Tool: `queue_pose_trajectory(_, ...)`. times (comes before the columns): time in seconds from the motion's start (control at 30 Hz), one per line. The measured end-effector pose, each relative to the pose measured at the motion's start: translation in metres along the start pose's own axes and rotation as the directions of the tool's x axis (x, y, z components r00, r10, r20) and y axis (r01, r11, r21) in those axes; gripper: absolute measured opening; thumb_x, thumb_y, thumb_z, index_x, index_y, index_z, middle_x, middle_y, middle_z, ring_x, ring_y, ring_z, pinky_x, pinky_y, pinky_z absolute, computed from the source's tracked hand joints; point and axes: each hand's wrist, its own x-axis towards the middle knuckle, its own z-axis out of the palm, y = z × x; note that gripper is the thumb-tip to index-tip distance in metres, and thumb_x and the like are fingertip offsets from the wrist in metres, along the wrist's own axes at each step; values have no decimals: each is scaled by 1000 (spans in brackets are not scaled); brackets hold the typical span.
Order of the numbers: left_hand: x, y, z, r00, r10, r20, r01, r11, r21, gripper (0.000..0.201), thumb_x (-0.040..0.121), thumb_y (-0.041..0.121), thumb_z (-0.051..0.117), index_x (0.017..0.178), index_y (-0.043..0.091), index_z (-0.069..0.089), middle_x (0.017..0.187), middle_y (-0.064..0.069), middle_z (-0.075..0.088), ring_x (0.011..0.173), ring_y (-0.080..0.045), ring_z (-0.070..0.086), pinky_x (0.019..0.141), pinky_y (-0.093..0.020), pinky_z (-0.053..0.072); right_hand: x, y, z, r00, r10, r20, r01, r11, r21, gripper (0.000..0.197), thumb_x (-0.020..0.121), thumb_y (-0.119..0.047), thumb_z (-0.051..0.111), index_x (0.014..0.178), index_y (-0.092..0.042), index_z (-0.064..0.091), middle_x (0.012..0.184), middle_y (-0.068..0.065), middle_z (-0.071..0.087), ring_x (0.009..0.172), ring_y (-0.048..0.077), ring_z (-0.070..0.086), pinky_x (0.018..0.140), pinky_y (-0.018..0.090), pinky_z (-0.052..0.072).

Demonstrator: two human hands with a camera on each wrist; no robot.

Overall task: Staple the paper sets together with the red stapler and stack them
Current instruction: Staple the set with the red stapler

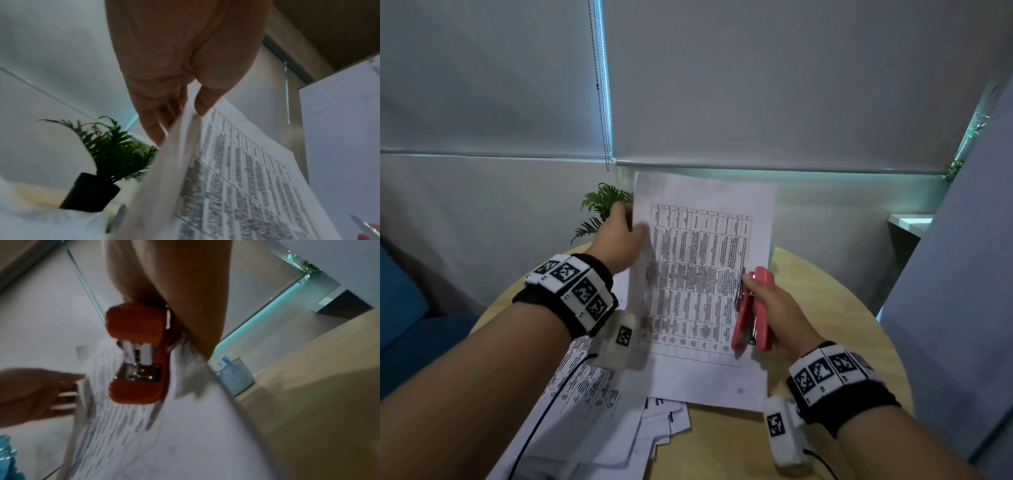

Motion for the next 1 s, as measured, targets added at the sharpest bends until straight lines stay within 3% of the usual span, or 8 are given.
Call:
queue_pose_trajectory(0.1, -4, -24, 2, 982, -15, 190, -25, 978, 206, 34, 95, 23, 51, 126, 13, 43, 109, -3, 59, 84, -16, 55, 57, -20, 40, 3, -2, -13, 993, 89, -78, -88, 996, 16, 28, 86, -38, 65, 89, -10, 63, 74, 8, 65, 66, 22, 60, 76, 41, 49)
queue_pose_trajectory(0.23, -9, -59, 3, 924, -104, 367, -95, 870, 485, 26, 94, 24, 52, 118, 16, 55, 120, -2, 58, 102, -15, 53, 87, -24, 42, 12, 3, -43, 958, 215, -189, -239, 964, -119, 33, 84, -40, 67, 87, -7, 66, 69, 10, 67, 66, 25, 61, 80, 41, 50)
queue_pose_trajectory(0.47, -18, -99, -3, 824, -338, 454, -136, 661, 738, 32, 94, 31, 49, 123, 17, 53, 127, -2, 53, 116, -18, 50, 95, -26, 40, 19, 16, -83, 885, 371, -283, -463, 772, -436, 40, 82, -39, 69, 80, 1, 67, 87, 25, 69, 73, 33, 63, 93, 45, 50)
queue_pose_trajectory(0.6, -18, -108, -10, 775, -429, 464, -136, 604, 785, 38, 95, 34, 49, 130, 17, 50, 132, -2, 51, 120, -18, 49, 98, -27, 39, 17, 4, -82, 856, 418, -305, -501, 521, -691, 43, 90, -46, 58, 85, -4, 63, 92, 16, 68, 81, 28, 62, 83, 31, 49)
queue_pose_trajectory(0.67, -18, -110, -13, 757, -444, 479, -143, 603, 785, 41, 95, 36, 49, 132, 18, 49, 135, -2, 49, 123, -18, 47, 101, -28, 38, 13, -8, -72, 874, 337, -350, -456, 318, -831, 47, 91, -53, 50, 98, -8, 60, 99, 9, 65, 88, 22, 61, 76, 23, 43)
queue_pose_trajectory(0.7, -18, -111, -14, 751, -448, 486, -145, 605, 783, 41, 95, 37, 49, 133, 19, 49, 136, -2, 49, 124, -18, 47, 102, -28, 37, 14, -12, -65, 889, 303, -344, -429, 285, -857, 50, 90, -57, 49, 104, -10, 59, 99, 8, 65, 87, 20, 62, 75, 23, 44)
queue_pose_trajectory(0.83, -17, -112, -13, 737, -450, 505, -159, 610, 776, 41, 95, 36, 50, 133, 22, 50, 136, -1, 49, 124, -18, 47, 103, -29, 37, 31, -13, -20, 932, 311, -186, -334, 534, -777, 49, 87, -54, 56, 98, -6, 59, 89, 10, 69, 77, 24, 67, 82, 32, 52)
queue_pose_trajectory(1.0, -11, -116, -13, 732, -442, 518, -165, 623, 765, 34, 93, 29, 54, 127, 27, 57, 129, 0, 56, 116, -17, 52, 98, -29, 42, 47, 4, 54, 926, 371, 68, -226, 690, -687, 43, 89, -43, 59, 96, 0, 63, 75, 13, 72, 63, 26, 71, 74, 38, 59)
